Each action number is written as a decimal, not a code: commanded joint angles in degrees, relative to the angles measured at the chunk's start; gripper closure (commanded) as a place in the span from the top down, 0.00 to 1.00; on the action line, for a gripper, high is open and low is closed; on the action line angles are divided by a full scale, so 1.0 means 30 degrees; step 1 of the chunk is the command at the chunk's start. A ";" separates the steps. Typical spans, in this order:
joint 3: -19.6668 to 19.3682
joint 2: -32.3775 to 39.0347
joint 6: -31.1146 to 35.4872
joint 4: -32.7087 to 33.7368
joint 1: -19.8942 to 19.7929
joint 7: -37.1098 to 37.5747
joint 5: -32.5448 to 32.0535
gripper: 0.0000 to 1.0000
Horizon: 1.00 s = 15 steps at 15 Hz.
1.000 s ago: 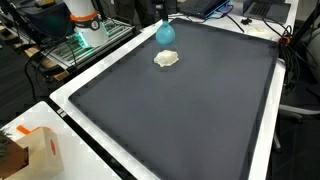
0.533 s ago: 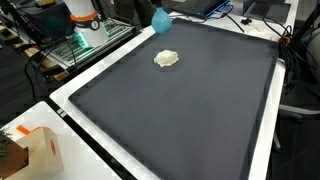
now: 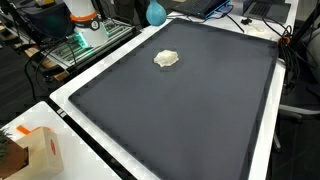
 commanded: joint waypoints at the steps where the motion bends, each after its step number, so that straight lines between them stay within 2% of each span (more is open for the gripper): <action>1: 0.0162 0.0001 -0.0081 0.0043 -0.0162 -0.0055 0.0082 0.50; 3: 0.0166 0.0001 -0.0087 0.0043 -0.0142 -0.0059 0.0088 0.50; 4: 0.0167 0.0001 -0.0088 0.0043 -0.0138 -0.0060 0.0088 0.25; 6: -0.1378 0.0727 -0.0244 0.0113 0.0817 -0.3215 0.2572 0.25; 10: -0.3759 0.2038 -0.0894 0.0152 0.1609 -0.9218 0.6800 0.25; 15: -0.4027 0.5111 -0.4925 0.1045 -0.0145 -1.5869 1.1738 0.25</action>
